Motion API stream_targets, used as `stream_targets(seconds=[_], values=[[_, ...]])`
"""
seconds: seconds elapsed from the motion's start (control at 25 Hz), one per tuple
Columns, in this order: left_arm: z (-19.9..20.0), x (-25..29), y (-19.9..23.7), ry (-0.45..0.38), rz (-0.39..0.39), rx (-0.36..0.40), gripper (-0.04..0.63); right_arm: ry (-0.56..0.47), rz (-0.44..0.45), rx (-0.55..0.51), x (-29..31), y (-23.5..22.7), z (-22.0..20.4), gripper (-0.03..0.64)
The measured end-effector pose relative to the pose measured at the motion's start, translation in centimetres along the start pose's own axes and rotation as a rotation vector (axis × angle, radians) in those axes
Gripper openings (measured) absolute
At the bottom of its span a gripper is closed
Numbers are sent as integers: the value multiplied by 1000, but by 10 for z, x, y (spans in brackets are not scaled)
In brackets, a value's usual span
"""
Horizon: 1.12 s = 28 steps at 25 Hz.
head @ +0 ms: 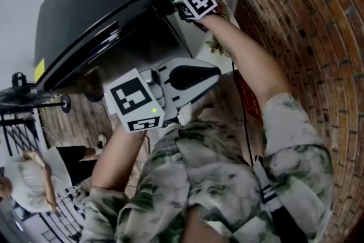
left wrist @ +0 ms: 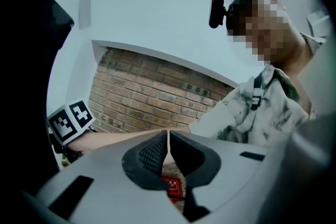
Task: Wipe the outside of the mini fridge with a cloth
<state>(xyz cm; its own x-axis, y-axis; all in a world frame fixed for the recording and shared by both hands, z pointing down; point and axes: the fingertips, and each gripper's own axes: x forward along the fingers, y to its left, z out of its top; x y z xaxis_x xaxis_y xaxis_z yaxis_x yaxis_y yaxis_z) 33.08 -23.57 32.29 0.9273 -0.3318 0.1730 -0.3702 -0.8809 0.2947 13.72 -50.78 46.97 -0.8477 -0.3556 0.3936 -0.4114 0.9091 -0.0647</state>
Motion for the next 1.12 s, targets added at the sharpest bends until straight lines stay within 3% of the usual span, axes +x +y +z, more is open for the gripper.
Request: stream_targets(seconds=[0.44, 0.6, 0.76, 0.96, 1.12], values=[[-1, -6, 2, -3, 14, 1, 29, 174, -13, 99, 34, 1, -106, 94], [-1, -7, 2, -8, 16, 1, 29, 204, -14, 103, 32, 1, -120, 94], [0, -8, 0, -15, 10, 6, 28, 173, -18, 79, 17, -3, -96, 94], [4, -6, -6, -23, -3, 13, 29, 10, -13, 7, -25, 5, -15, 94], [4, -6, -8, -29, -6, 12, 29, -47, -3, -28, -62, 15, 34, 94]])
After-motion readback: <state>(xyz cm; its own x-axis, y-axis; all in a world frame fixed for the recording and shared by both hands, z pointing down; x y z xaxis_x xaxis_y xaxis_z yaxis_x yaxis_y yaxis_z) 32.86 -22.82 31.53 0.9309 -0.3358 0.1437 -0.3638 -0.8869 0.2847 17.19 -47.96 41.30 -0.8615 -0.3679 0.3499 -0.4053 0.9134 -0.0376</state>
